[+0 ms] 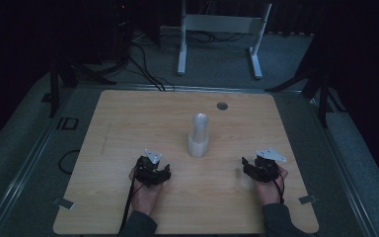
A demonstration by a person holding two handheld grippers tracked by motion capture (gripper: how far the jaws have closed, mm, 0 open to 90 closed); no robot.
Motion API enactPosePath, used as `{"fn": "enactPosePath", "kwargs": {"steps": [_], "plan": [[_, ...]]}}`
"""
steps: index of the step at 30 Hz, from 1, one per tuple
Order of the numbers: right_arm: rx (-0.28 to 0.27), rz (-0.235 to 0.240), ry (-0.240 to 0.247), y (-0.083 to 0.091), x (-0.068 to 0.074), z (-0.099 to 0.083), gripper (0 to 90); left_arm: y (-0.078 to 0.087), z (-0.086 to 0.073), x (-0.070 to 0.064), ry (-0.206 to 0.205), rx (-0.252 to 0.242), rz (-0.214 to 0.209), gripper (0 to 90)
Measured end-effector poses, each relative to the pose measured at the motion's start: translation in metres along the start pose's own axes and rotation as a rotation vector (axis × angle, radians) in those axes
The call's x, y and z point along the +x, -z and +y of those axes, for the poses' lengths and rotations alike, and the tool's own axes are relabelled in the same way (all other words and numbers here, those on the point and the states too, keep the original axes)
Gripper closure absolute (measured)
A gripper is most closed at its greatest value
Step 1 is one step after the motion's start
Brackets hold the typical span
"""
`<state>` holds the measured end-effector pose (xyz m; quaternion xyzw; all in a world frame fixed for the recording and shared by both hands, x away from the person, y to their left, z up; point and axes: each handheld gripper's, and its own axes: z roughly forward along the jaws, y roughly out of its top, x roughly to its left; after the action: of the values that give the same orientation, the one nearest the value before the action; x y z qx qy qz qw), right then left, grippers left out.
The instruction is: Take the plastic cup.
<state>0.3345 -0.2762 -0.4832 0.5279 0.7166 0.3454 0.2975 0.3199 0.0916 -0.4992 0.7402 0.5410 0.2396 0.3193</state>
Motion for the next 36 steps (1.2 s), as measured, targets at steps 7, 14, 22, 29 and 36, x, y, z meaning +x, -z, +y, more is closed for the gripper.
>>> {"fn": "enactPosePath", "kwargs": {"steps": [7,14,22,29,36], "plan": [[-0.004,0.013,0.008,0.003,0.004,0.002,37.6,0.003,0.006,-0.002,-0.027,-0.026,-0.060,30.6],[-0.008,0.045,0.015,0.003,0.008,0.006,37.6,0.004,0.016,0.002,-0.019,-0.076,-0.111,33.6],[-0.039,0.082,0.031,0.011,0.014,0.020,37.5,0.005,0.034,-0.004,-0.050,-0.088,-0.148,36.6],[-0.064,0.121,0.066,0.013,0.025,0.038,36.9,0.003,0.044,-0.014,-0.069,-0.115,-0.205,35.6],[-0.081,0.149,0.121,0.012,0.041,0.052,36.2,-0.001,0.052,-0.020,-0.101,-0.147,-0.233,34.0]]}}
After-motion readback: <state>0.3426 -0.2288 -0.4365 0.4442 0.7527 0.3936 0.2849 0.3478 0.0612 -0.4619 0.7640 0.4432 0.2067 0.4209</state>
